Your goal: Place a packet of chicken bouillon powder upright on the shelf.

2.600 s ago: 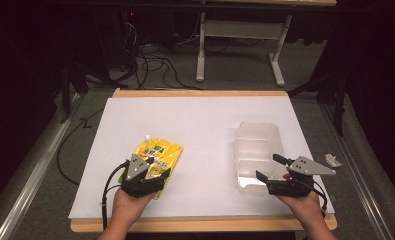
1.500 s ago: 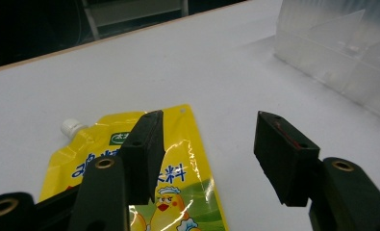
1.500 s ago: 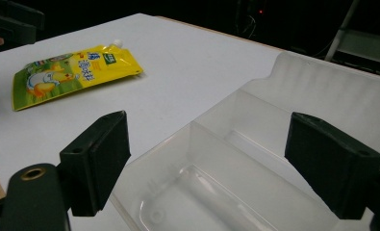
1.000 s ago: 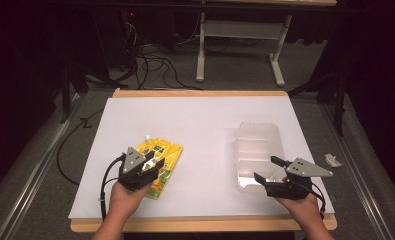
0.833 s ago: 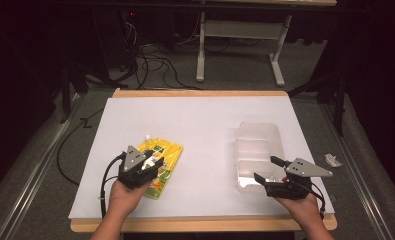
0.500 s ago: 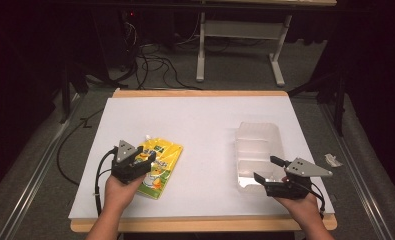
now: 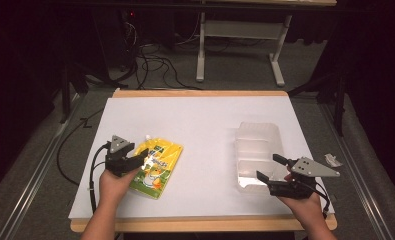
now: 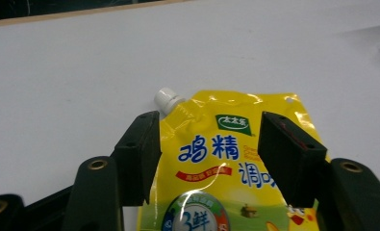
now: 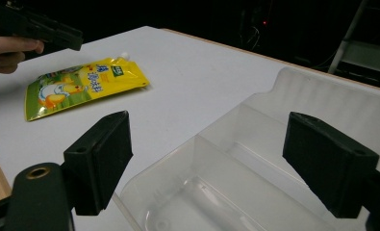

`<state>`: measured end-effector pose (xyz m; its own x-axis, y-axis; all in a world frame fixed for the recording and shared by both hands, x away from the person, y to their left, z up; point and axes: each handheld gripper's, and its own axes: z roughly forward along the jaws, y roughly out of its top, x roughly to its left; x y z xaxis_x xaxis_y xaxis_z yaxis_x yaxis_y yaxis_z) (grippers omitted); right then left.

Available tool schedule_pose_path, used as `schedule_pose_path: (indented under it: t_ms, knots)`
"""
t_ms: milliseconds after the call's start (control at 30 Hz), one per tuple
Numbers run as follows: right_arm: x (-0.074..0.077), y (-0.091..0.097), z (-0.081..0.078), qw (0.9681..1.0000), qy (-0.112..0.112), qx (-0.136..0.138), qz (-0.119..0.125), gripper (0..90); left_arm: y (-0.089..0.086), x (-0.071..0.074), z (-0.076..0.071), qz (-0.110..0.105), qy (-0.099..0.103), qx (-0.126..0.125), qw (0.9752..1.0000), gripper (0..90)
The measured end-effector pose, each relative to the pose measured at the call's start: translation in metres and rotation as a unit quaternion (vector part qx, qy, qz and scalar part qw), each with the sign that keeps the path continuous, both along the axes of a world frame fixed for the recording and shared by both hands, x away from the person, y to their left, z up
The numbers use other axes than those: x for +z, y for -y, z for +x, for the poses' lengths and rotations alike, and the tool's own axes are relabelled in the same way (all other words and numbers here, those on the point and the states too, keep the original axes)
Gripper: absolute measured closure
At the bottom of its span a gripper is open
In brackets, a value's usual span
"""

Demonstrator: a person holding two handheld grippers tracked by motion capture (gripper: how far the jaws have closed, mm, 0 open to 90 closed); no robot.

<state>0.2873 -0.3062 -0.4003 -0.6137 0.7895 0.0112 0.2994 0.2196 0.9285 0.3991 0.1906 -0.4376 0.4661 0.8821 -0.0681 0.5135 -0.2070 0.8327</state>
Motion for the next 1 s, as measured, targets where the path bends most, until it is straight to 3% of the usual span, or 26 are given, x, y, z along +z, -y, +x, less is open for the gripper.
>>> schedule_pose_path:
  t_ms: [200, 367, 500, 600, 733, 867, 1000]
  knots:
    - [0.001, 0.0, 0.0, 1.0, 0.0, -0.001, 0.003, 18.4, -0.01, -0.009, 0.021, -0.012, -0.027, 0.02, 0.9994, 44.9]
    - [0.002, -0.002, 0.0, 1.0, -0.001, 0.001, 0.009, 18.6, -0.011, -0.014, 0.036, -0.018, -0.037, 0.019, 0.999, 48.4]
    - [0.002, -0.005, -0.001, 1.0, 0.001, 0.005, 0.0, 18.8, -0.015, -0.017, 0.051, -0.023, -0.061, 0.014, 0.9978, 45.0]
    - [0.002, -0.004, -0.002, 1.0, 0.002, 0.005, 0.0, 18.9, -0.018, -0.022, 0.06, -0.043, -0.076, 0.013, 0.9961, 44.3]
    - [0.004, -0.003, -0.003, 1.0, 0.001, 0.002, 0.006, 19.2, -0.017, -0.031, 0.073, -0.034, -0.104, 0.005, 0.9939, 43.3]
    - [0.005, -0.004, -0.004, 1.0, 0.002, 0.002, 0.005, 19.4, -0.019, -0.035, 0.077, -0.048, -0.123, -0.002, 0.9912, 46.0]
    - [0.004, -0.005, -0.004, 1.0, 0.002, 0.004, 0.004, 19.6, -0.019, -0.036, 0.077, -0.048, -0.129, -0.011, 0.9904, 51.8]
